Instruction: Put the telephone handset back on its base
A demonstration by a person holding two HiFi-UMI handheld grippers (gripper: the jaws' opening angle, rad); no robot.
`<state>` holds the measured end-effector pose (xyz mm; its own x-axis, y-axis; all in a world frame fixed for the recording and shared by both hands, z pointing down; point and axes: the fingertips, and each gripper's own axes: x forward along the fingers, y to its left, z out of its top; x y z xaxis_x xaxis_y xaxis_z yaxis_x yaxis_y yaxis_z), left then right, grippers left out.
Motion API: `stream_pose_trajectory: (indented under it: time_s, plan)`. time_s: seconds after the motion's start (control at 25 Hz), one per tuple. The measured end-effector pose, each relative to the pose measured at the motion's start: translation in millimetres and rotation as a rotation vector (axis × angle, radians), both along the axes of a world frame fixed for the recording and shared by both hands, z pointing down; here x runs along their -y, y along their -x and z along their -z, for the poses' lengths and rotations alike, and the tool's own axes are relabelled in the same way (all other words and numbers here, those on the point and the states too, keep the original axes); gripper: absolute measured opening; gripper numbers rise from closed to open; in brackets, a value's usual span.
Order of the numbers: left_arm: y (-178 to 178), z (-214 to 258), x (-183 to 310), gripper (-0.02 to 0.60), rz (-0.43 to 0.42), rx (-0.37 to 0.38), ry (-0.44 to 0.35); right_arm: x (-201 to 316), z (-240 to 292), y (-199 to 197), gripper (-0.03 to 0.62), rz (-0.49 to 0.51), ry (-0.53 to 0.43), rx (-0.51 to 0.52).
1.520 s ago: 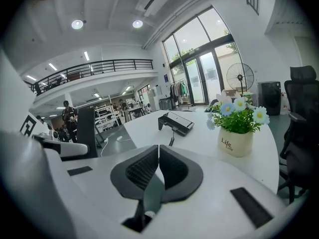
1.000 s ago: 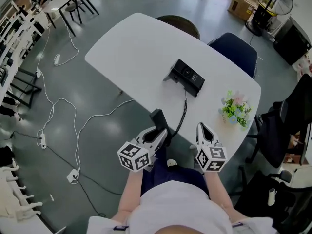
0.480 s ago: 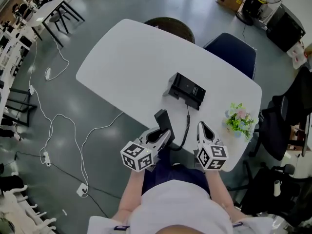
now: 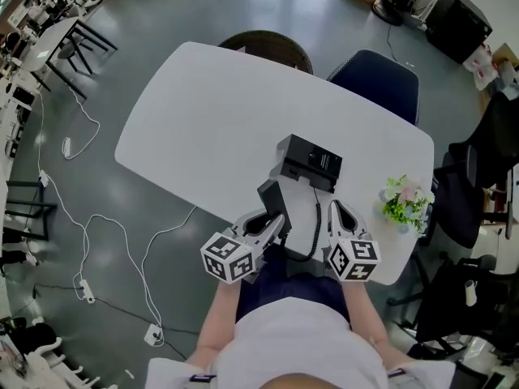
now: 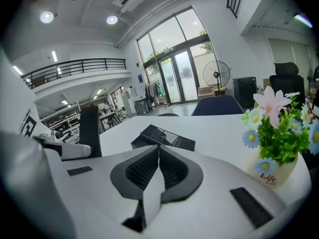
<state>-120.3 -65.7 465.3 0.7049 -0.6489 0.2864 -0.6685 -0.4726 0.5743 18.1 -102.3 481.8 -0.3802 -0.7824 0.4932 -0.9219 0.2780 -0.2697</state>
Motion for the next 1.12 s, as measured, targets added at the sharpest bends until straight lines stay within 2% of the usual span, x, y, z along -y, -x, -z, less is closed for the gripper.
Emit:
stream_pose_trajectory:
  time_s: [0.6,0.76,0.92,1.12]
  plan:
    - [-6.5,-6.6,57.6,0.084,-0.211,-0.008,-0.009,19.2,-8.2,-11.3,0.034,-0.218,-0.004,0.002]
    - [-16.1,-6.2,65.2,0.083,-0.246,-0.041,0.005,11.3,-8.4,-18.4,0.034,-0.261,0.0,-0.006]
    - [-28.4,-3.7,71.8,0.083,-0.246,-0.119,0.039,4.9,-9.3,-24.9,0.034,-0.287,0.009,-0.003]
    - [-39.1,-2.1,75.7,0.084,-0.18,-0.194,0.061,0.7,-23.0,-34.0,0.034,-0.279,0.047,0.0]
